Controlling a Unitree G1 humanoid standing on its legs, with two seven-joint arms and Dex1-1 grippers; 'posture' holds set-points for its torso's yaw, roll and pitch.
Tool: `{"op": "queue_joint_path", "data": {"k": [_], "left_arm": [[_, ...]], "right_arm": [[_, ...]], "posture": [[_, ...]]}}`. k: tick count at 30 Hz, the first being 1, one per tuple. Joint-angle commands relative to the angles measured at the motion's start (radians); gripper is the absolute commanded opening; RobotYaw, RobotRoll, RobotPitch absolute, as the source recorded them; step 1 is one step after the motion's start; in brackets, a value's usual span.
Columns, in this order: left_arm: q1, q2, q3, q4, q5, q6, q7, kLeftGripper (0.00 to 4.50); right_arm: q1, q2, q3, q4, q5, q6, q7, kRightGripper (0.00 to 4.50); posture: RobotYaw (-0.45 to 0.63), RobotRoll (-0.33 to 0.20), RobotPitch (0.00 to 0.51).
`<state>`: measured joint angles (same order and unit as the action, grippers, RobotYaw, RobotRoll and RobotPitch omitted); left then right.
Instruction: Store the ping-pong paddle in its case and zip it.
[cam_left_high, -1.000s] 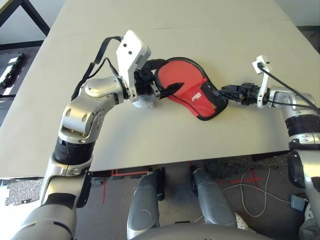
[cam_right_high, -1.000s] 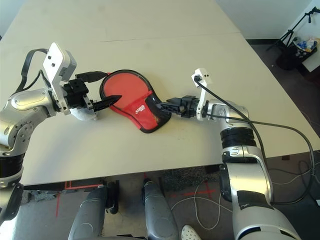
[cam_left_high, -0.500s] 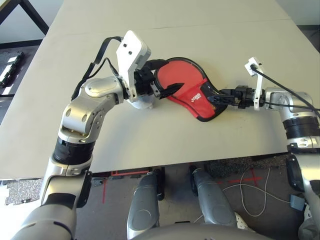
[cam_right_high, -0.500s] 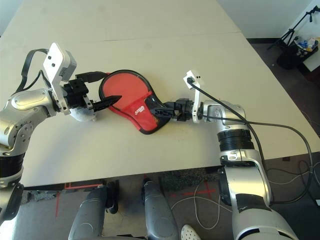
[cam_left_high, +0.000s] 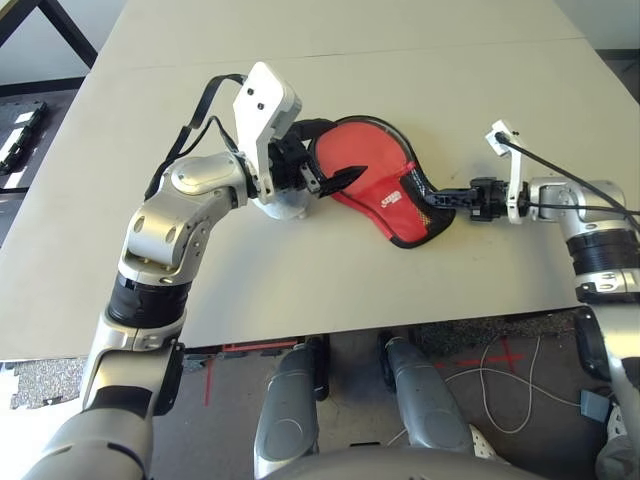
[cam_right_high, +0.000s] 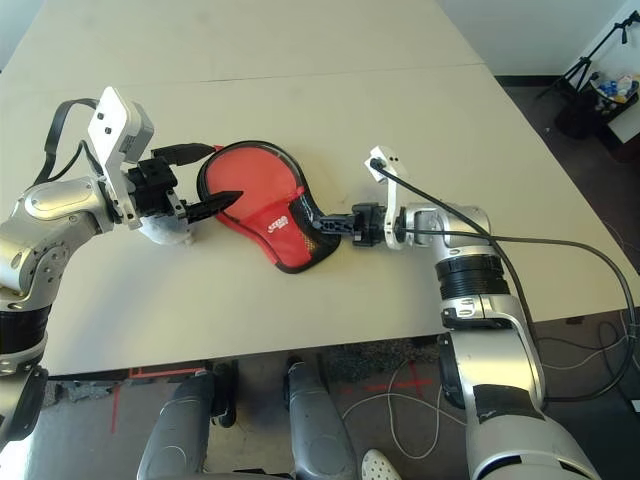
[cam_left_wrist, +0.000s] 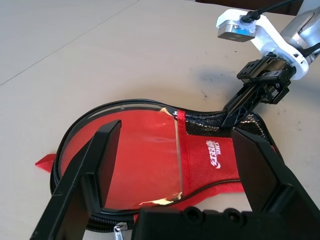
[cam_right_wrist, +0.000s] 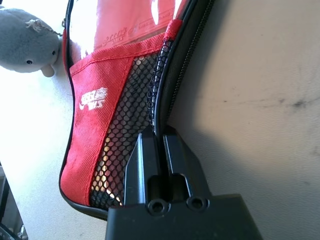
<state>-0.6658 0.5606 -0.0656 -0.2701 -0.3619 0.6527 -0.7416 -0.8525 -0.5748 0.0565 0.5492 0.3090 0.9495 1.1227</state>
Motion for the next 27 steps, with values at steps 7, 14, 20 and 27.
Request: {"op": "queue_joint_path", "data": {"k": [7,14,20,27], "left_arm": [[0.010,-0.002,-0.019,0.002,0.012,-0.012,-0.007,4.50],[0.011,-0.009,-0.023,0.008,0.015,-0.019,-0.007,4.50],[0.010,-0.009,-0.026,0.016,0.016,-0.028,-0.009,4.50],[0.009,-0.010,-0.030,0.023,0.018,-0.036,-0.008,4.50]], "right_arm": [[0.105,-0.068,0.082,-0.092,0.013,0.123,0.037,0.03],[0.202,-0.157,0.126,-0.297,0.096,0.195,0.109,0.03],[0.269,-0.207,0.135,-0.428,0.164,0.241,0.126,0.03],[0.333,-0.241,0.139,-0.532,0.222,0.279,0.118,0.03]], "posture": [[0.01,0.000,0.275],[0.00,0.000,0.271],[0.00,0.000,0.270],[0.00,0.000,0.270]]}}
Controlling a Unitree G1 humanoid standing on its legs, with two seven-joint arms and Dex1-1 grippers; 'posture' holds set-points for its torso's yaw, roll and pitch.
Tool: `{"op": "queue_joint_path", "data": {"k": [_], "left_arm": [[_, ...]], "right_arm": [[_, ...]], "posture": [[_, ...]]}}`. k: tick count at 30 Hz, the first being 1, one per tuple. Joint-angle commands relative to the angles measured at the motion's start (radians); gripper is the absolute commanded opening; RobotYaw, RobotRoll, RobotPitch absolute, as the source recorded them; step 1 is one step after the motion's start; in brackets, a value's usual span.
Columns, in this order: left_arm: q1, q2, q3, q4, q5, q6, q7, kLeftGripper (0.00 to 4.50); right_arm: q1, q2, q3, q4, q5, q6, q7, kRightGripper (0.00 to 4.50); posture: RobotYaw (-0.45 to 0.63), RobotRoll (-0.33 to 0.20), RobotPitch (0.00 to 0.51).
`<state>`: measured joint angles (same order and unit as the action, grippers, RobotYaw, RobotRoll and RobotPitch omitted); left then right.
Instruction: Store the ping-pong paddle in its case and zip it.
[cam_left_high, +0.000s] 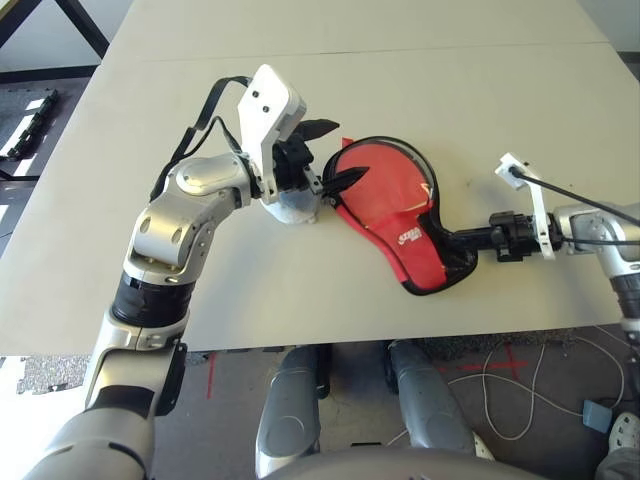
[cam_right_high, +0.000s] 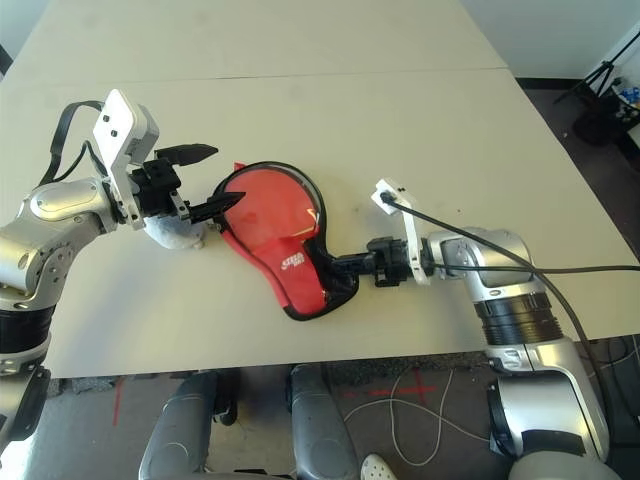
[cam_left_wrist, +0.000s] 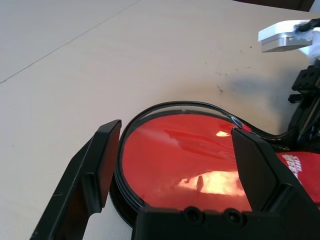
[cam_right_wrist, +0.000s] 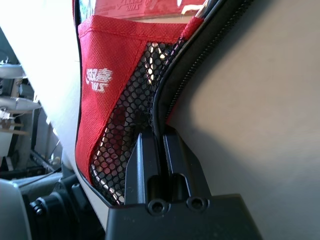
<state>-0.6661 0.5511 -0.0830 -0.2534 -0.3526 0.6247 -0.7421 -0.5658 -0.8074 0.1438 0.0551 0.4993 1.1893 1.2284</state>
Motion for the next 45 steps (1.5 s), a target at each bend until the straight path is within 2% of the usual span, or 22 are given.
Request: {"op": "queue_joint_path", "data": {"k": [1,10,11,19,24,28,34,41,45], "left_arm": [[0.009,-0.001,-0.012,0.007,0.008,-0.009,-0.007,4.50],[0.010,-0.002,-0.018,0.014,0.012,-0.017,-0.008,4.50],[0.009,-0.002,-0.019,0.014,0.013,-0.017,-0.008,4.50],[0.011,0.001,-0.018,0.013,0.013,-0.017,-0.010,4.50],[0.010,0.006,-0.014,0.012,0.012,-0.016,-0.014,4.50],[0.004,0.009,-0.009,0.012,0.010,-0.013,-0.017,4.50],[-0.008,0.028,-0.003,0.020,0.009,-0.010,-0.030,4.50],[-0.031,0.064,0.003,0.043,0.009,-0.011,-0.061,4.50],[-0.034,0.074,0.003,0.049,0.011,-0.012,-0.068,4.50]], "right_arm": [[0.055,-0.011,0.050,-0.049,0.039,0.043,0.009,0.03],[0.070,0.015,0.015,-0.047,0.044,0.011,-0.053,0.03],[0.070,0.018,0.009,-0.043,0.042,-0.004,-0.057,0.57],[0.034,-0.045,-0.054,-0.021,0.084,-0.101,0.025,2.98],[-0.017,-0.078,-0.072,0.091,0.044,-0.227,0.053,4.47],[-0.062,-0.064,-0.069,0.201,-0.021,-0.379,0.043,4.47],[-0.181,0.035,-0.116,0.387,-0.093,-0.664,0.006,4.47],[-0.366,0.129,-0.057,0.642,-0.207,-0.943,0.112,4.47],[-0.445,0.200,-0.028,0.748,-0.256,-1.035,0.181,4.47]], "posture": [[0.00,0.000,0.270],[-0.01,0.000,0.270],[-0.01,0.000,0.270],[-0.01,0.000,0.271],[-0.01,0.000,0.271],[-0.01,0.000,0.272],[-0.02,0.000,0.272],[-0.02,0.000,0.272],[0.00,0.000,0.273]]}}
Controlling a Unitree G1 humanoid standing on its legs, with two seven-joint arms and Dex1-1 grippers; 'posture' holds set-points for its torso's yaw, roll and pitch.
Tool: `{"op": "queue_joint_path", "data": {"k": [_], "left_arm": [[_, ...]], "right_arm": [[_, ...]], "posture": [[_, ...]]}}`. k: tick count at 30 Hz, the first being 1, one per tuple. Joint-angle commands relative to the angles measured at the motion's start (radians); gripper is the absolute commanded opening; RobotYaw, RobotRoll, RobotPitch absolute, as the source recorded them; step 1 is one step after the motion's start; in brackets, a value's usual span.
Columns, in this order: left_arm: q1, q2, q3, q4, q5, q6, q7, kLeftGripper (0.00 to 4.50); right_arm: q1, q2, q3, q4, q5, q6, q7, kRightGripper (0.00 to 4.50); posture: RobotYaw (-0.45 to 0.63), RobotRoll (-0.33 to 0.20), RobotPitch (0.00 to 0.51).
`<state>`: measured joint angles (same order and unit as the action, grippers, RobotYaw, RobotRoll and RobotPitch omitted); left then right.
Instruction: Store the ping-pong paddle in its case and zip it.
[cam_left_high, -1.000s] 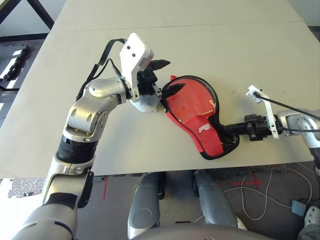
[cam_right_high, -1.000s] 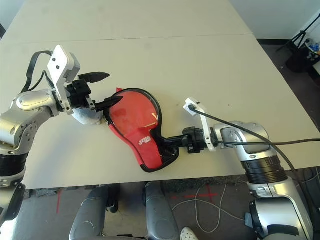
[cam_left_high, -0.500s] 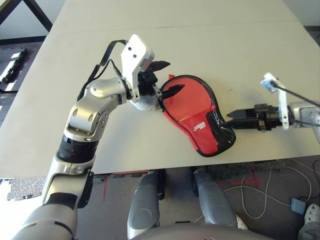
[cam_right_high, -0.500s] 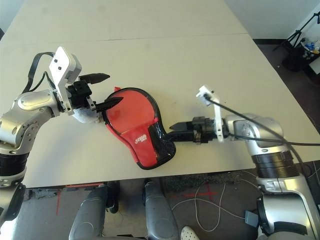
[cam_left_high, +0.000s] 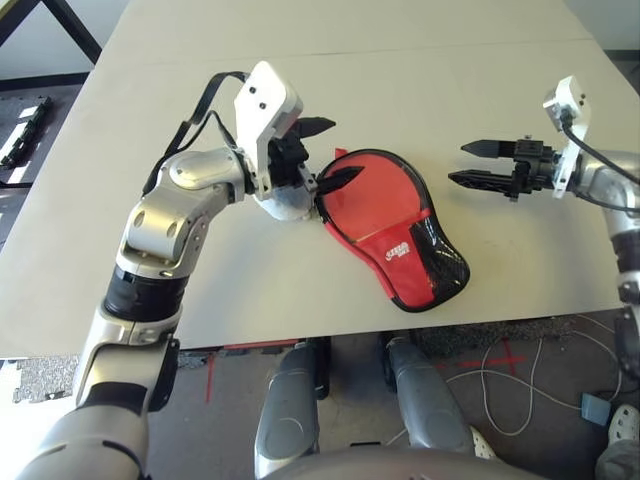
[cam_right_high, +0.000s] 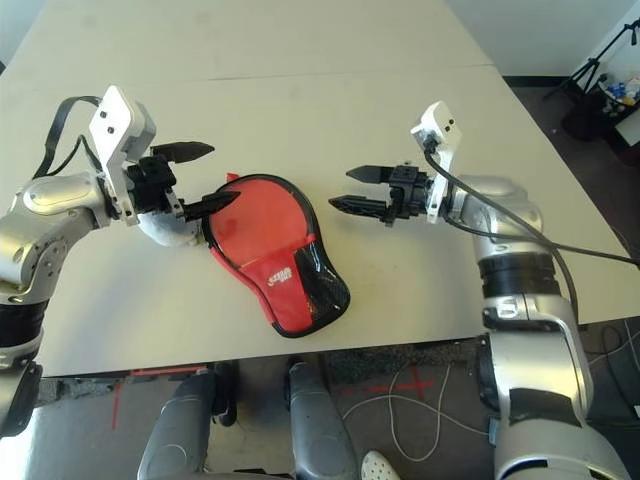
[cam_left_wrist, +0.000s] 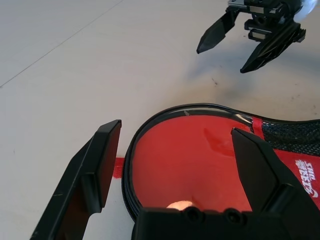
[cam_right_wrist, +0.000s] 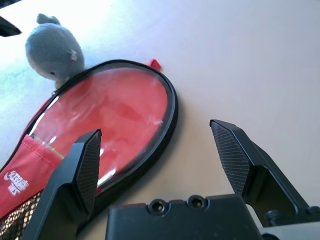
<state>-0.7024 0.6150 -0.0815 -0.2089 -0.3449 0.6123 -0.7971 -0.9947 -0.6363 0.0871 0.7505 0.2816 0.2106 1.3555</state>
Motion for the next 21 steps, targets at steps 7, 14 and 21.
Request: {"op": "queue_joint_path", "data": {"k": [7,14,21], "left_arm": [[0.027,0.021,0.009,-0.023,-0.004,0.020,-0.007,4.50],[0.031,0.043,0.016,-0.023,-0.005,0.026,-0.013,4.50],[0.027,0.072,0.025,-0.018,-0.004,0.027,-0.025,4.50]], "right_arm": [[-0.033,0.079,0.092,0.133,-0.131,-0.200,0.185,4.47],[-0.054,0.115,0.113,0.230,-0.204,-0.285,0.205,4.47],[-0.045,0.132,0.124,0.298,-0.279,-0.383,0.183,4.47]], "posture": [[0.01,0.000,0.274],[0.02,0.000,0.272],[0.03,0.000,0.274]]}}
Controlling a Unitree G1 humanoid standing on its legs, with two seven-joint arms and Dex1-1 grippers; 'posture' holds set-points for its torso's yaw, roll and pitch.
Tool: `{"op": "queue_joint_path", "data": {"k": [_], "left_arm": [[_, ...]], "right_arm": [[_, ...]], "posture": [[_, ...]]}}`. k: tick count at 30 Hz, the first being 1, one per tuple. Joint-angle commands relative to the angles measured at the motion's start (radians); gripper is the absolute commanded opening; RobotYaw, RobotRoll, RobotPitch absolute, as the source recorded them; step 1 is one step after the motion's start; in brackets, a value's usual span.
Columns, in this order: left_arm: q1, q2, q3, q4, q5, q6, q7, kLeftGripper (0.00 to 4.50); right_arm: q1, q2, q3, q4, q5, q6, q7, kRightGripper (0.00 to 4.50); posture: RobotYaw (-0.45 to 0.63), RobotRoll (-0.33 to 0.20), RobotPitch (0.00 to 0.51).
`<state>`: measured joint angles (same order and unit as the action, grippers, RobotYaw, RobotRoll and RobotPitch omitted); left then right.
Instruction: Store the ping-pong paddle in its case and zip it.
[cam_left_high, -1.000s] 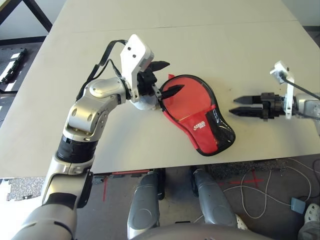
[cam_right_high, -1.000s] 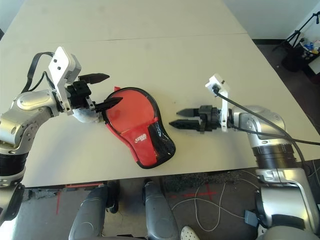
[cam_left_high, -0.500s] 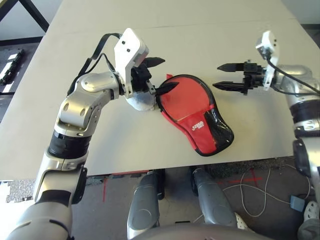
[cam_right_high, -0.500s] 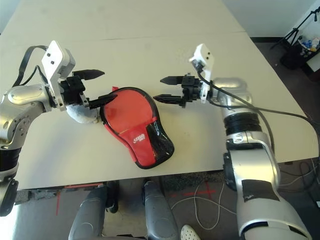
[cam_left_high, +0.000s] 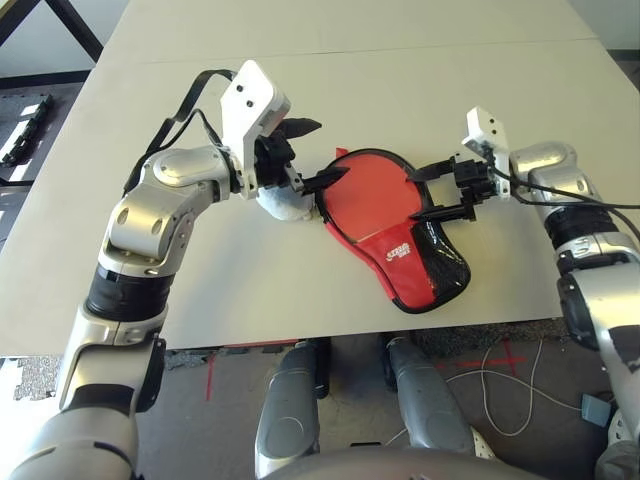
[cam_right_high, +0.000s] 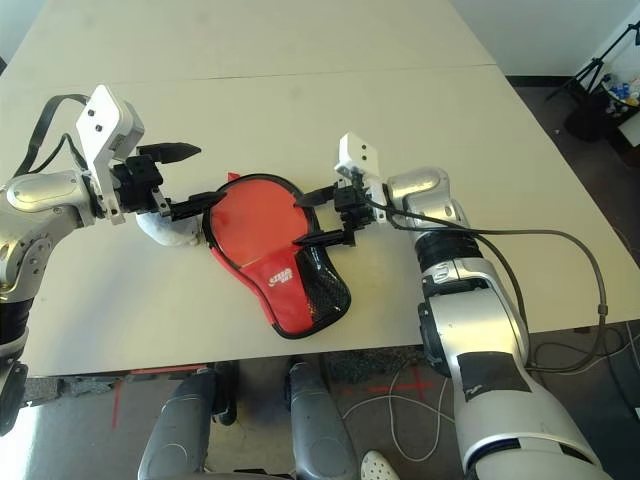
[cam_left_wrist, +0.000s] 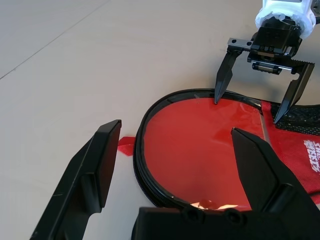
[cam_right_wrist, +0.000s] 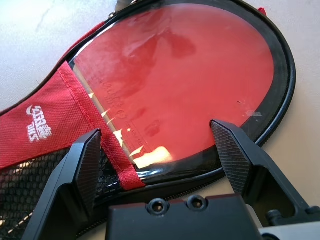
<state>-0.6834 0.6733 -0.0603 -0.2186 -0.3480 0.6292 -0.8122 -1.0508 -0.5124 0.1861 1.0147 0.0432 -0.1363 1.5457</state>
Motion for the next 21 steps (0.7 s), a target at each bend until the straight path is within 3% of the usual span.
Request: {"op": "queue_joint_path", "data": {"k": [1,15,21], "left_arm": [[0.009,0.014,0.005,-0.009,-0.001,0.010,-0.010,4.50],[0.022,0.032,0.006,-0.017,-0.009,0.019,-0.018,4.50],[0.024,0.038,0.008,-0.020,-0.011,0.024,-0.021,4.50]], "right_arm": [[0.012,0.009,0.024,0.039,-0.047,-0.045,-0.010,4.47],[0.020,0.034,0.017,0.067,-0.084,-0.134,-0.077,4.47],[0.000,0.055,-0.030,0.062,-0.043,-0.099,-0.087,4.47]], "posture": [[0.03,0.000,0.274],[0.03,0.000,0.283],[0.03,0.000,0.284]]}}
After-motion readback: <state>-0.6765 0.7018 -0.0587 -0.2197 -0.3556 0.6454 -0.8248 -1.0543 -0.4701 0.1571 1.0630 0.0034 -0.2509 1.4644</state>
